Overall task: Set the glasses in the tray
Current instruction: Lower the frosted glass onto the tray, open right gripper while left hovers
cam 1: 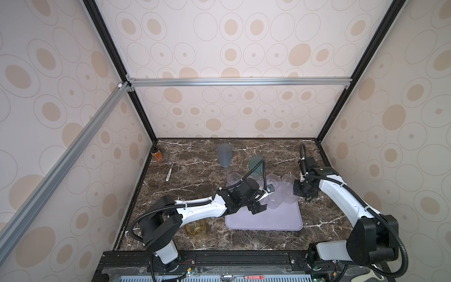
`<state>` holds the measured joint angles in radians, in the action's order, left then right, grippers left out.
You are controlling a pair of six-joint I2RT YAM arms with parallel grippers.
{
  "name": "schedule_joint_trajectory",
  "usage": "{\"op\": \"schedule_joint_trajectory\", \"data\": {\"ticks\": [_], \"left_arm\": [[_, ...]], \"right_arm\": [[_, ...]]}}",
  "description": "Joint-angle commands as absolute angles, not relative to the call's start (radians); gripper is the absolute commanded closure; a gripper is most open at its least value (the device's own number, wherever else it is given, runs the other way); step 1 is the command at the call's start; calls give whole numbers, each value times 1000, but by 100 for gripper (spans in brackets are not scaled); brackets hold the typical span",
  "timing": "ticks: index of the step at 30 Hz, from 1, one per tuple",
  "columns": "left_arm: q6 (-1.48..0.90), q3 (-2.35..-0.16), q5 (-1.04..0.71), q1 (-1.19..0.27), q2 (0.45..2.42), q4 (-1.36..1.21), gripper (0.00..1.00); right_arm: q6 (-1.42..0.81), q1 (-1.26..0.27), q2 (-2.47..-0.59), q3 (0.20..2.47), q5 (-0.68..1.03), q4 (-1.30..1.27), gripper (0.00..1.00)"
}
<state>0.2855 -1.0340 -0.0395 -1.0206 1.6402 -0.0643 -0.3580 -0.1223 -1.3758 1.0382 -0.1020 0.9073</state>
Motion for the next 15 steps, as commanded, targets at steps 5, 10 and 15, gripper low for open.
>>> {"op": "schedule_joint_trajectory", "data": {"ticks": [5, 10, 15], "left_arm": [[303, -1071, -46, -1015, 1644, -42, 1], [294, -1068, -52, -1013, 1643, -45, 1], [294, -1067, -52, -1011, 1643, -44, 1]], "right_arm": [[-361, -109, -1429, 1010, -110, 848, 100], [-351, -104, -1448, 1006, -118, 835, 100], [-344, -106, -1448, 1007, -130, 841, 100]]}}
